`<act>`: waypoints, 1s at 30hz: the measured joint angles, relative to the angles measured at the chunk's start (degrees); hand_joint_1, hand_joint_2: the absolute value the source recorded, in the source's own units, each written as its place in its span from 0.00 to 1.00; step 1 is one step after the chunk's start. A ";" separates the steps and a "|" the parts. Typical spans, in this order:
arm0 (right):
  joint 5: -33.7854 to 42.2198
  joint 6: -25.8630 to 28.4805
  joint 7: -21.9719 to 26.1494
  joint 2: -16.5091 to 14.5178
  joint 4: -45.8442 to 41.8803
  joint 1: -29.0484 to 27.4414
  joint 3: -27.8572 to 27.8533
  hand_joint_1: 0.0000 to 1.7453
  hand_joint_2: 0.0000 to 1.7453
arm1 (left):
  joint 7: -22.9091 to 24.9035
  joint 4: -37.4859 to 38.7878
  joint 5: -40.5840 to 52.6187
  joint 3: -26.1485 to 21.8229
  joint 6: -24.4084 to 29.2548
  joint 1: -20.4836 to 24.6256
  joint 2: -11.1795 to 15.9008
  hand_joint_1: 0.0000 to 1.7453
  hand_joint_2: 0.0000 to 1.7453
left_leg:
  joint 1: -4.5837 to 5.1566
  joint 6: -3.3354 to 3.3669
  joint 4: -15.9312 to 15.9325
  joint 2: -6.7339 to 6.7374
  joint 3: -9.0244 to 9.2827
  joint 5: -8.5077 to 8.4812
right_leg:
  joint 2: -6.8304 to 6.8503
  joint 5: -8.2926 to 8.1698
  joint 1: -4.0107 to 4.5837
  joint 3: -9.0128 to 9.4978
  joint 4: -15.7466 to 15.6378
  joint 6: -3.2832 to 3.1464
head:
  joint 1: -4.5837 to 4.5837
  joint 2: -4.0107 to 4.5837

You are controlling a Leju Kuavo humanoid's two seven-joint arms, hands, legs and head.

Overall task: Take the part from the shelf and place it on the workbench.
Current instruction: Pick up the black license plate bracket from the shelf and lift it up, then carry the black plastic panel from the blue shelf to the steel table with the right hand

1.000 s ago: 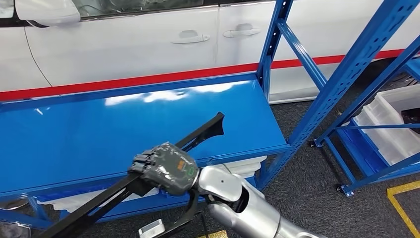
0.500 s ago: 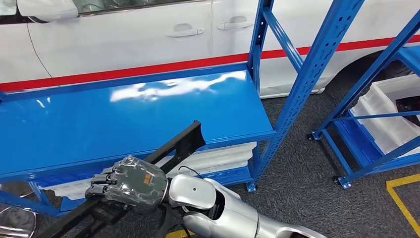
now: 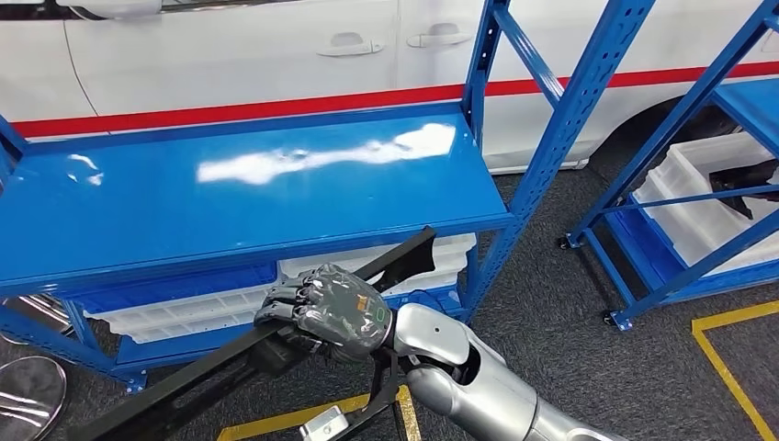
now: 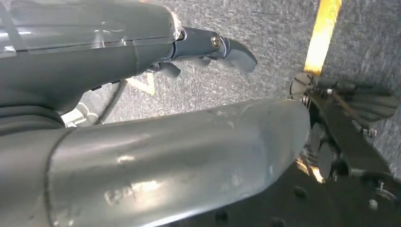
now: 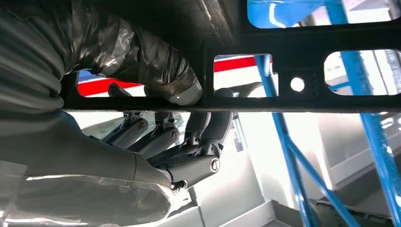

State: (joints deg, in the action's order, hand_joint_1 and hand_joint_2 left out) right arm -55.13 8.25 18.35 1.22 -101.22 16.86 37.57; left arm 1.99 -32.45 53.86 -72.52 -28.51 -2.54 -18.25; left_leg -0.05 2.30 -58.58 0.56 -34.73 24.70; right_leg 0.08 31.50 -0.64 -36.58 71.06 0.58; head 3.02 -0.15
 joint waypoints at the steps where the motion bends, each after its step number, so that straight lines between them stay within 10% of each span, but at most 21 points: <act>1: -0.25 -0.13 0.09 0.26 -0.37 -0.30 -0.53 1.00 1.00 | -0.03 -0.22 0.00 0.13 -0.04 0.14 -0.39 0.00 0.00 | 0.13 -0.10 -0.13 0.06 -0.52 -0.39 | 0.01 -0.87 0.13 3.08 -4.18 -0.40 | 0.00 0.00; 4: -0.72 -0.37 0.09 0.66 -1.28 -0.77 -1.63 1.00 1.00 | -0.09 -0.92 0.00 0.39 -0.28 0.41 -1.06 0.00 0.00 | 0.35 -0.75 -0.12 0.13 -1.06 -1.62 | 0.08 -0.77 0.65 8.90 -13.32 -1.17 | -0.03 0.00; 7: -0.89 -0.42 -0.16 1.03 -1.74 -1.11 -2.54 1.00 1.00 | -0.09 -1.44 0.00 0.46 -0.84 0.36 -1.27 0.00 0.00 | 0.26 -1.75 -0.37 0.02 -1.47 -1.70 | 0.32 -2.06 0.47 8.39 -14.26 -1.90 | -0.03 0.00; 12: -0.91 -0.83 -0.38 1.40 -2.03 -1.51 -3.56 1.00 1.00 | 0.16 -2.49 -0.08 0.49 -2.21 0.06 -1.43 0.00 0.00 | -0.27 -3.10 -13.60 -0.19 -5.07 9.03 | 0.58 -5.11 0.19 4.73 -14.17 -2.85 | -0.04 0.01; 14: -0.90 -0.96 -0.40 1.49 -2.10 -1.80 -3.70 1.00 1.00 | 0.60 -3.19 -0.33 0.54 -2.89 -0.14 -1.43 0.00 0.00 | -0.48 -3.38 -15.82 -0.18 -3.94 7.73 | 0.62 -6.13 0.19 2.81 -13.58 -2.63 | -0.04 0.01; 16: -0.90 -0.95 -0.45 1.52 -2.15 -2.04 -3.78 1.00 1.00 | 1.08 -3.89 -0.73 0.67 -3.18 -0.39 -1.43 0.00 0.00 | -0.63 -3.32 -10.35 -0.20 0.86 4.85 | 0.62 -6.90 0.15 1.09 -12.74 -2.24 | -0.04 0.00; 18: -0.99 -0.89 -0.61 1.54 -2.22 -2.23 -3.86 1.00 1.00 | 1.50 -4.52 -1.16 1.06 -3.30 -0.60 -1.43 0.00 0.00 | -0.46 -2.90 -2.65 -0.32 6.15 5.12 | 0.61 -7.54 0.23 0.03 -12.00 -1.63 | -0.04 0.00; 20: -1.14 -0.81 -0.79 1.55 -2.27 -2.47 -3.91 1.00 1.00 | 1.85 -4.90 -1.48 1.54 -3.48 -0.84 -1.45 0.00 0.00 | -0.15 -2.22 0.57 -0.50 7.76 6.05 | 0.68 -8.35 0.27 -0.30 -11.88 -0.95 | -0.04 0.00; 23: -1.26 -0.66 -0.88 1.66 -2.27 -3.02 -4.07 1.00 1.00 | 2.46 -5.25 -1.92 2.05 -3.80 -1.25 -1.57 0.00 0.00 | -0.39 -0.75 0.94 -0.28 6.38 4.46 | 0.45 -7.43 0.12 -1.11 -11.06 -0.04 | -0.02 0.00; 27: -1.30 -0.60 -0.89 1.81 -2.28 -3.71 -4.39 1.00 1.00 | 2.80 -5.69 -2.30 2.85 -3.91 -1.65 -1.62 0.00 0.00 | -0.37 0.23 0.93 0.01 3.21 1.70 | 0.19 2.47 -0.12 -4.41 0.67 0.64 | -0.03 0.00; 30: -1.31 -0.60 -0.89 1.86 -2.27 -4.04 -4.42 1.00 1.00 | 2.83 -5.74 -2.32 3.20 -3.91 -1.85 -1.66 0.00 0.00 | -0.20 0.03 0.41 0.03 0.43 0.00 | 0.19 0.05 -0.11 -1.78 2.42 0.54 | -0.02 0.00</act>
State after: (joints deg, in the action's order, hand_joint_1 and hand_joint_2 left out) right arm -56.43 7.65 17.46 3.09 -103.49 12.82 33.15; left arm 4.82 -38.19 51.54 -69.31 -32.41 -4.39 -19.90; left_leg -0.25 2.33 -58.16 0.58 -34.30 24.70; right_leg 0.26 31.55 -0.75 -38.37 73.48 1.12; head 2.99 -0.15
